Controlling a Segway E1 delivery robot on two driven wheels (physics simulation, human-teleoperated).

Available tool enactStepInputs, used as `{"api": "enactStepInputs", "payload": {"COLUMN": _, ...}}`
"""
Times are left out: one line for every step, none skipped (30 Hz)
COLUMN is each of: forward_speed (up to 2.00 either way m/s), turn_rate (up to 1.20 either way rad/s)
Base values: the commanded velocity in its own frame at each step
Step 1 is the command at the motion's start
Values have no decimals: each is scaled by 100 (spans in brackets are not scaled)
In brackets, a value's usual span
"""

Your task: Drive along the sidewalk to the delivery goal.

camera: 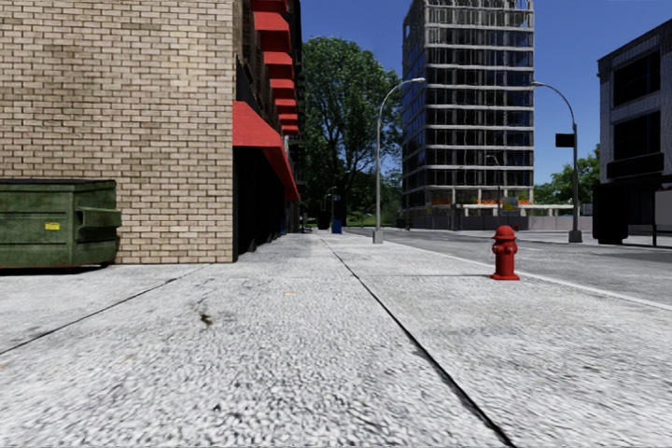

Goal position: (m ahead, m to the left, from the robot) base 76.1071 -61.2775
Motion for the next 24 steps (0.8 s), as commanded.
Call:
{"api": "enactStepInputs", "payload": {"forward_speed": 200, "turn_rate": 20}}
{"api": "enactStepInputs", "payload": {"forward_speed": 200, "turn_rate": 20}}
{"api": "enactStepInputs", "payload": {"forward_speed": 200, "turn_rate": 20}}
{"api": "enactStepInputs", "payload": {"forward_speed": 200, "turn_rate": 20}}
{"api": "enactStepInputs", "payload": {"forward_speed": 200, "turn_rate": 20}}
{"api": "enactStepInputs", "payload": {"forward_speed": 200, "turn_rate": 20}}
{"api": "enactStepInputs", "payload": {"forward_speed": 200, "turn_rate": 22}}
{"api": "enactStepInputs", "payload": {"forward_speed": 200, "turn_rate": 22}}
{"api": "enactStepInputs", "payload": {"forward_speed": 200, "turn_rate": 30}}
{"api": "enactStepInputs", "payload": {"forward_speed": 200, "turn_rate": 43}}
{"api": "enactStepInputs", "payload": {"forward_speed": 200, "turn_rate": 45}}
{"api": "enactStepInputs", "payload": {"forward_speed": 200, "turn_rate": 45}}
{"api": "enactStepInputs", "payload": {"forward_speed": 200, "turn_rate": 46}}
{"api": "enactStepInputs", "payload": {"forward_speed": 200, "turn_rate": 28}}
{"api": "enactStepInputs", "payload": {"forward_speed": 200, "turn_rate": 17}}
{"api": "enactStepInputs", "payload": {"forward_speed": 200, "turn_rate": 17}}
{"api": "enactStepInputs", "payload": {"forward_speed": 200, "turn_rate": 0}}
{"api": "enactStepInputs", "payload": {"forward_speed": 200, "turn_rate": 0}}
{"api": "enactStepInputs", "payload": {"forward_speed": 200, "turn_rate": 0}}
{"api": "enactStepInputs", "payload": {"forward_speed": 200, "turn_rate": 0}}
{"api": "enactStepInputs", "payload": {"forward_speed": 200, "turn_rate": 0}}
{"api": "enactStepInputs", "payload": {"forward_speed": 200, "turn_rate": 0}}
{"api": "enactStepInputs", "payload": {"forward_speed": 200, "turn_rate": 0}}
{"api": "enactStepInputs", "payload": {"forward_speed": 200, "turn_rate": 0}}
